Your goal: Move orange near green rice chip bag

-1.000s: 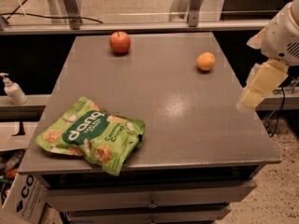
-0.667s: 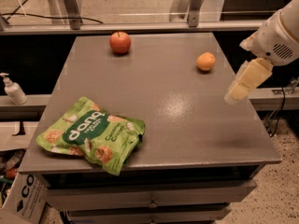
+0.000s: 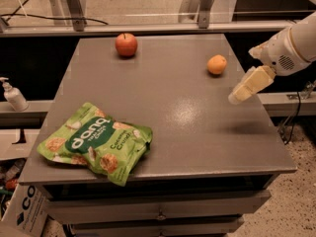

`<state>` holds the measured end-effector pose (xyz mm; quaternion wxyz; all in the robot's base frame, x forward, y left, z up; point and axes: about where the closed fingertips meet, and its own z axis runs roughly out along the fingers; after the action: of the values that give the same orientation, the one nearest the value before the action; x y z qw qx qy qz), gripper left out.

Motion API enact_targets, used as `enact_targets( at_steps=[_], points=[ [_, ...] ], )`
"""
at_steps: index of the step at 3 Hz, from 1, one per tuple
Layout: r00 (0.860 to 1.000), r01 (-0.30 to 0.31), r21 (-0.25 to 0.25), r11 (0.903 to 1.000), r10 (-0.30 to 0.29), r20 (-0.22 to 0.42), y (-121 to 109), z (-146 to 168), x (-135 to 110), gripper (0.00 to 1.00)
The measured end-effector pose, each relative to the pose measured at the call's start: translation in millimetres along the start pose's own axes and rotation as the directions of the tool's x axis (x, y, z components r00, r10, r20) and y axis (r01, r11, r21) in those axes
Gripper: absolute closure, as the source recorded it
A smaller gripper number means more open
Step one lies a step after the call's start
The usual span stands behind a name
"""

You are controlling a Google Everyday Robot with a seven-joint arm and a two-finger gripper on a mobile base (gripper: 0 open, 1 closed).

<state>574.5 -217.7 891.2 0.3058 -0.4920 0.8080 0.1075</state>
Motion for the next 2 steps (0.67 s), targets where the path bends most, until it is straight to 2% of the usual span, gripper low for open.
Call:
enact_targets(
  at_steps=[1, 2],
  points=[
    [0.997, -0.015, -0.002, 0.9999, 0.015, 0.078, -26.3, 21.6, 7.2, 0.0],
    [0.997, -0.014, -0.002, 0.9999, 0.014, 0.08, -26.4, 22.4, 6.8, 0.0]
  ],
)
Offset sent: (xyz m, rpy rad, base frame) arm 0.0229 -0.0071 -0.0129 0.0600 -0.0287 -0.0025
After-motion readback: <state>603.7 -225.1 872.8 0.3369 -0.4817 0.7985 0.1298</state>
